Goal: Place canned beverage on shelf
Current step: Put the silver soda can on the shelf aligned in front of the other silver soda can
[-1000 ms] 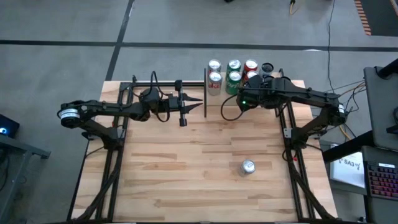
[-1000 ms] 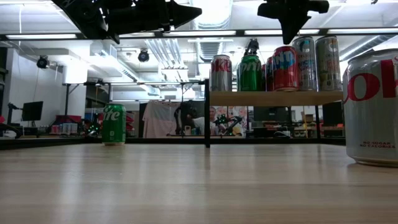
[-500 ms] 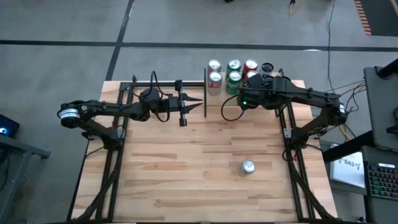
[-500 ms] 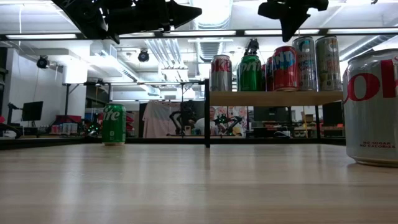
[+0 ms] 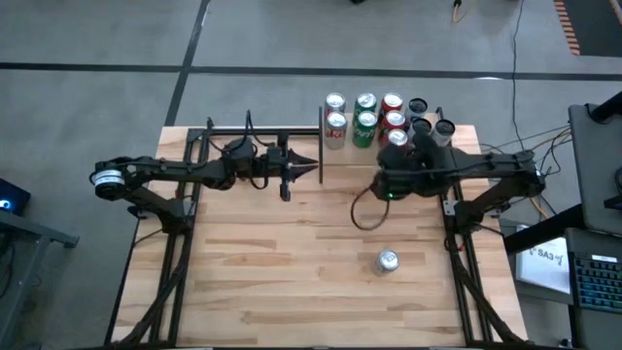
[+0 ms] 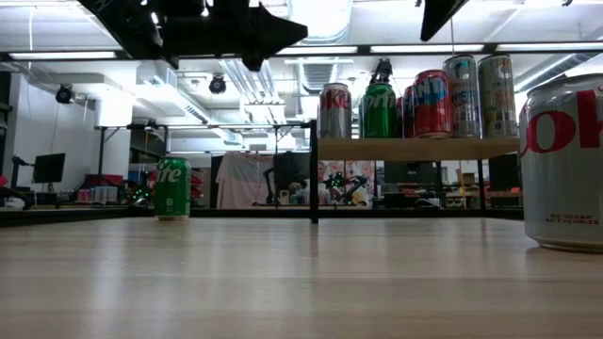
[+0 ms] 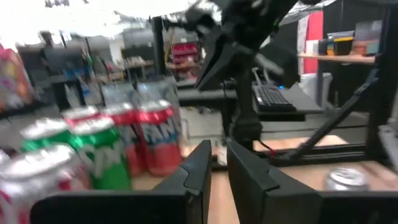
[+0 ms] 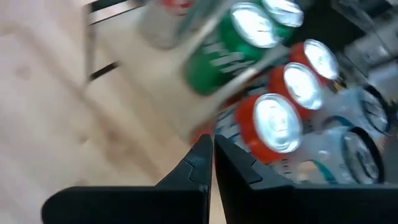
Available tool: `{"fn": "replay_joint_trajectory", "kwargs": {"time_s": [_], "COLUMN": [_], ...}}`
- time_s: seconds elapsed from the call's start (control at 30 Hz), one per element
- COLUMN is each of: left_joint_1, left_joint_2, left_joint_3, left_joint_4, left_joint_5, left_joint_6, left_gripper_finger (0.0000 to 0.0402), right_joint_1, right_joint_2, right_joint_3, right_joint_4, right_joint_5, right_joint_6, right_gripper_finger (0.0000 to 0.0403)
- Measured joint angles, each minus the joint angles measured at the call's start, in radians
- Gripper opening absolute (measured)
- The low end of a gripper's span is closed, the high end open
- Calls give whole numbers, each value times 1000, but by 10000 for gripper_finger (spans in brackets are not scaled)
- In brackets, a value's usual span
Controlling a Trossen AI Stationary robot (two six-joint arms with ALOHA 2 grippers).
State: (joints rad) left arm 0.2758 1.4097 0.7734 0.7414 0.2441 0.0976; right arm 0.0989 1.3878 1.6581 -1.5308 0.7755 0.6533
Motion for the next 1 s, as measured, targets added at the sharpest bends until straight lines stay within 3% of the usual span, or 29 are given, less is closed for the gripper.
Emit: {"fn": "replay_joint_trajectory", "kwargs": {"time_s": [0.2,0.33,0.5,0.63,0.83,1.0], "left_joint_1": [-50,-106,-192,-248,-277,-282], "left_joint_2": [0,-1,-17,-47,-98,-107], "left_joint_3": [0,0,0,0,0,0], "left_joint_4": [-80,-119,-244,-406,-641,-697], "left_joint_5": [2,-4,-217,-378,-389,-391], "left_joint_6": [-93,-117,-122,-125,-198,-239], "left_gripper_finger": [36,36,36,36,36,36], "right_joint_1": [82,124,147,148,148,148], "right_joint_2": [-35,-64,-131,-193,-283,-309], "right_joint_3": [-5,-48,-153,-262,-424,-504], "right_joint_4": [36,157,344,423,431,455], "right_joint_5": [-183,-260,-435,-512,-522,-545], "right_joint_6": [-152,-294,-442,-461,-406,-326], "right_gripper_finger": [9,9,9,9,9,9]}}
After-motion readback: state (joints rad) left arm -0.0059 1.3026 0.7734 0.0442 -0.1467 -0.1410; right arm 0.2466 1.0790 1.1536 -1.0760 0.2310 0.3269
